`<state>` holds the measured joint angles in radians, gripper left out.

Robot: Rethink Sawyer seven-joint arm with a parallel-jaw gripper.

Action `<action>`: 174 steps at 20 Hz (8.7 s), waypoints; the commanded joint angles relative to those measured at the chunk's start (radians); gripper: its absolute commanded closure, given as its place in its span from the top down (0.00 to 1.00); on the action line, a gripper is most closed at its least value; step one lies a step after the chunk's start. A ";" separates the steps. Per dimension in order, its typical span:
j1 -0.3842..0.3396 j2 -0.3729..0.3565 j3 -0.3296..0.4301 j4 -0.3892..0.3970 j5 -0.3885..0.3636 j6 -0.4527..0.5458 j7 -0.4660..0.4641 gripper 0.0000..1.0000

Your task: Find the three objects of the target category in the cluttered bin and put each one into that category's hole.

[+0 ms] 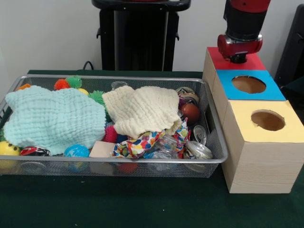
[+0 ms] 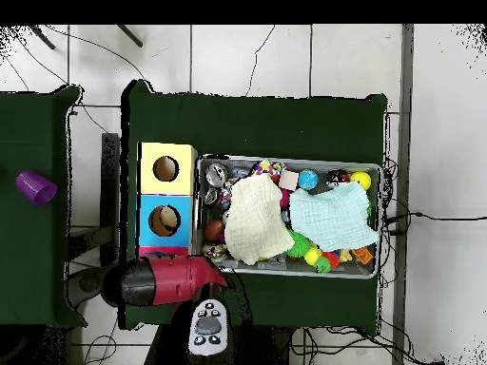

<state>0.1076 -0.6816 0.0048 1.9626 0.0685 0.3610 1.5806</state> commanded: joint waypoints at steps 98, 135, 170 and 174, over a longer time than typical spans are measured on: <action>-0.569 0.068 0.287 -0.330 -0.355 0.250 -0.186 1.00; -0.653 0.258 0.415 -0.339 -0.542 0.088 -0.092 0.00; -0.561 -0.554 0.350 0.048 -0.140 0.588 0.008 0.00; -0.562 -0.541 0.351 0.063 -0.139 0.558 0.006 0.00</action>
<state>-0.4466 -1.1908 0.3560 1.9324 -0.1045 0.8634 1.5804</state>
